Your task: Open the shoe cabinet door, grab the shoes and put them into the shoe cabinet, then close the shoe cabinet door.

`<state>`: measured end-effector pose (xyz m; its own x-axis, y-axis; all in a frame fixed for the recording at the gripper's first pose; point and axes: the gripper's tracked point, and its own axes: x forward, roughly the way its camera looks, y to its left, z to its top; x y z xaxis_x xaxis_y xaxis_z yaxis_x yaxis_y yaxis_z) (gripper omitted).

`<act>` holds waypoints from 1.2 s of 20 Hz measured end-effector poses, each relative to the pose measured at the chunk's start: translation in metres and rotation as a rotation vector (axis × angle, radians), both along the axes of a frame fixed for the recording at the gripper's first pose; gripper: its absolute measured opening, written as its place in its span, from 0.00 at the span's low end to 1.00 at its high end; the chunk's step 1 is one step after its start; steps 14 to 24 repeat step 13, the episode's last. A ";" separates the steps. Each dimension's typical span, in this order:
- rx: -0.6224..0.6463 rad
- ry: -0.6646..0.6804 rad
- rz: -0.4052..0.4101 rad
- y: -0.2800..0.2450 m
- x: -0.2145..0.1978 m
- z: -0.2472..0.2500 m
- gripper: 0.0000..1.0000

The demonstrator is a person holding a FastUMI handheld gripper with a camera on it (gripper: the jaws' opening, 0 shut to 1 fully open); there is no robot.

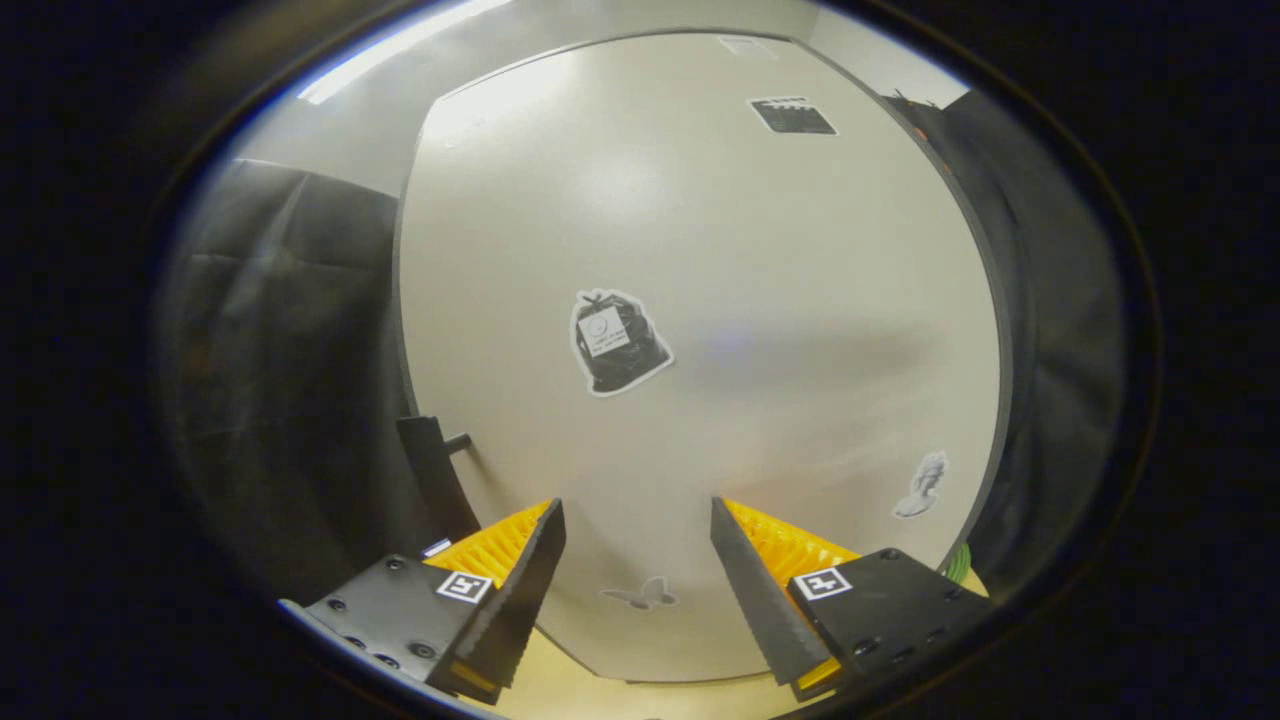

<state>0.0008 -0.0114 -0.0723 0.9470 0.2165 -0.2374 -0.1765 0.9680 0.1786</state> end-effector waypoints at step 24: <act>-0.085 -0.088 -0.080 -0.036 -0.038 0.015 0.94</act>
